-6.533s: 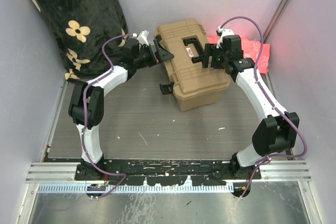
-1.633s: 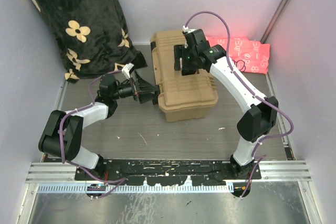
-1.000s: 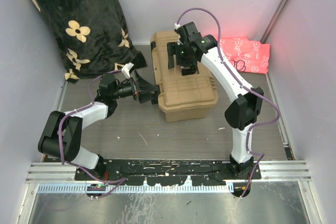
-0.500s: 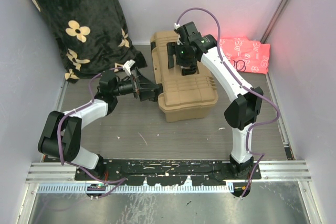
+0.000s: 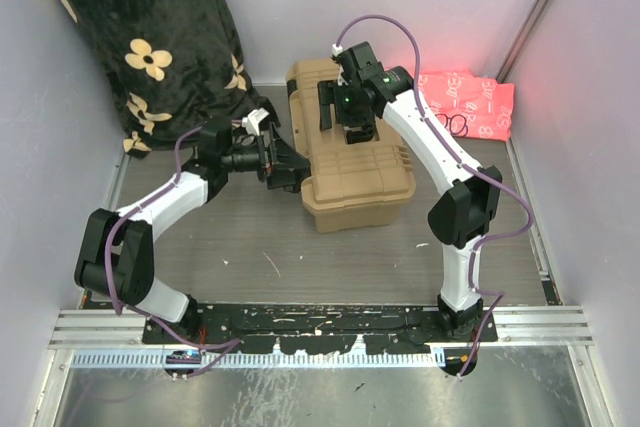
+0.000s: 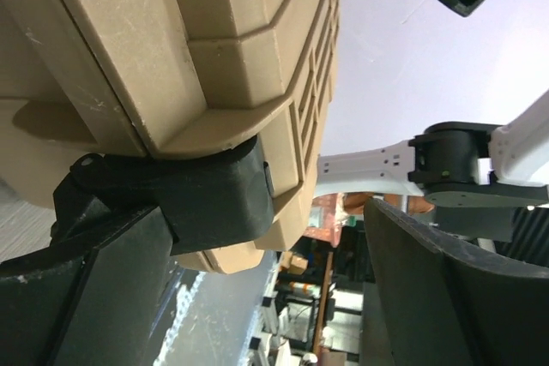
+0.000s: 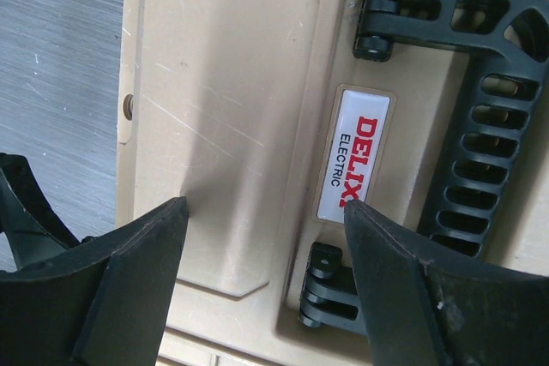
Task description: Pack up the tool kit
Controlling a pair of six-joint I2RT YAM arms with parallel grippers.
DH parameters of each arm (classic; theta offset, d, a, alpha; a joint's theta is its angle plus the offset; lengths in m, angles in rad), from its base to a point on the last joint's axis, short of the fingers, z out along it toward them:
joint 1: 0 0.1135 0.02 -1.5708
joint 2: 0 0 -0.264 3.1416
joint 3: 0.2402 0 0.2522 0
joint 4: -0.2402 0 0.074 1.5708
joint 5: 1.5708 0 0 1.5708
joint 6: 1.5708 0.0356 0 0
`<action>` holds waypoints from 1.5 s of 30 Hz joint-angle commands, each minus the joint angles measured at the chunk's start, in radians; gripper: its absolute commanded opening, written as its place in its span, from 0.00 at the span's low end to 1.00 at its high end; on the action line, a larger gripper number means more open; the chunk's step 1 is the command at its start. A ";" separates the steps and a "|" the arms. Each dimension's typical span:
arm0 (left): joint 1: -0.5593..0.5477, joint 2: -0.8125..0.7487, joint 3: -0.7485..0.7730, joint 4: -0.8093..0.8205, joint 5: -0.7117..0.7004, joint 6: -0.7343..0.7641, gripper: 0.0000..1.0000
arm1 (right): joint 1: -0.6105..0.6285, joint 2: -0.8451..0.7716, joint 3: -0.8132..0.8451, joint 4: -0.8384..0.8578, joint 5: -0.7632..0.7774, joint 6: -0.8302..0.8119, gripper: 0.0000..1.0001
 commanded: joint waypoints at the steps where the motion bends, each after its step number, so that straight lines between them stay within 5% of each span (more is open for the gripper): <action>1: -0.028 0.001 0.132 -0.212 0.001 0.173 0.88 | 0.016 0.056 -0.067 -0.108 -0.015 -0.001 0.79; 12: -0.028 -0.062 0.122 -0.364 -0.093 0.221 0.56 | 0.015 0.043 -0.106 -0.083 -0.019 0.004 0.79; 24: -0.028 -0.079 0.103 -0.396 -0.153 0.207 0.44 | 0.016 0.032 -0.127 -0.074 -0.021 0.007 0.79; 45: -0.018 -0.005 0.102 -0.544 -0.291 0.171 0.53 | 0.016 0.014 -0.125 -0.077 -0.007 0.010 0.79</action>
